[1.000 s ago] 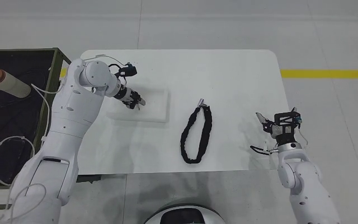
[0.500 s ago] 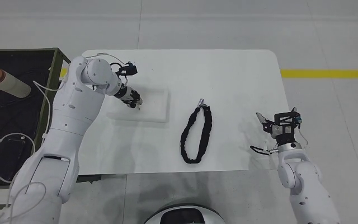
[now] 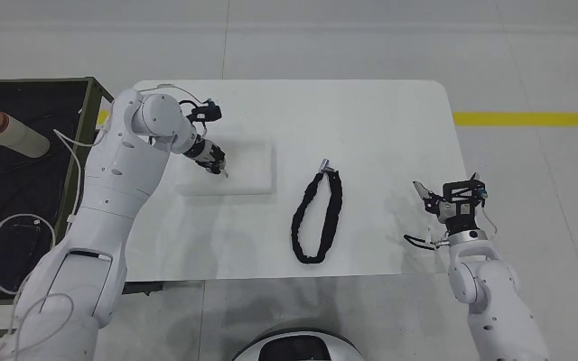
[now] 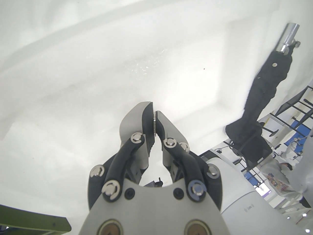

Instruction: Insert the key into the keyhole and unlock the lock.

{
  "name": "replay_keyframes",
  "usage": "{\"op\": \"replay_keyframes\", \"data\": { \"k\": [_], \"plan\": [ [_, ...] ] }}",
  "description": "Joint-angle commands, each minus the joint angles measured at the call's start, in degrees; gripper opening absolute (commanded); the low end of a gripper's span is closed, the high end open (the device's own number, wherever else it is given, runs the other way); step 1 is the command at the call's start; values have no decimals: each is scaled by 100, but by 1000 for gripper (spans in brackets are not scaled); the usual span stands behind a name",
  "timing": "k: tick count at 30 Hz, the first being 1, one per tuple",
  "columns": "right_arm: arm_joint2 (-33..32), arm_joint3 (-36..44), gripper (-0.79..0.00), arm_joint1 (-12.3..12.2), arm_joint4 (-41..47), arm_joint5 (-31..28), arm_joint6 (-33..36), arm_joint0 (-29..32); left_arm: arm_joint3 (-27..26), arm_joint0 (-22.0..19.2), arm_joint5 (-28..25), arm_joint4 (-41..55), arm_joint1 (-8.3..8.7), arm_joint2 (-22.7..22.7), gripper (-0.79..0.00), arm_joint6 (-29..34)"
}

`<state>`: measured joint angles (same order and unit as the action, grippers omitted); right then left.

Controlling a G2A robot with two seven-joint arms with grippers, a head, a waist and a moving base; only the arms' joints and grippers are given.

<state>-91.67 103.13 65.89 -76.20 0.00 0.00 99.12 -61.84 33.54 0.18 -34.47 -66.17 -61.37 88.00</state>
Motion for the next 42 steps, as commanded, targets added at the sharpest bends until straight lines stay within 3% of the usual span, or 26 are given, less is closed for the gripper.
{"op": "replay_keyframes", "data": {
  "k": [1,13,17,20,24,27,29,30,42],
  "plan": [
    [0,0,0,0,0,0,0,0,-154,8,93,-80,23,9,-785,0],
    [0,0,0,0,0,0,0,0,-1514,295,1296,-1376,375,244,-785,0],
    [0,0,0,0,0,0,0,0,-1984,437,1607,-1160,522,-9,-785,0],
    [0,0,0,0,0,0,0,0,-2377,685,1417,-385,648,-651,-785,-8],
    [0,0,0,0,0,0,0,0,-2668,1418,531,1298,759,-1860,-785,-680],
    [0,0,0,0,0,0,0,0,-2530,1932,-358,2629,800,-2477,-785,-887],
    [0,0,0,0,0,0,0,0,-2268,2091,-579,3183,821,-2705,-785,-879],
    [0,0,0,0,0,0,0,0,-2194,2147,-751,3426,827,-2759,-785,-839],
    [0,0,0,0,0,0,0,0,-2194,2147,-751,3426,827,-2759,-785,-839]
  ]
}}
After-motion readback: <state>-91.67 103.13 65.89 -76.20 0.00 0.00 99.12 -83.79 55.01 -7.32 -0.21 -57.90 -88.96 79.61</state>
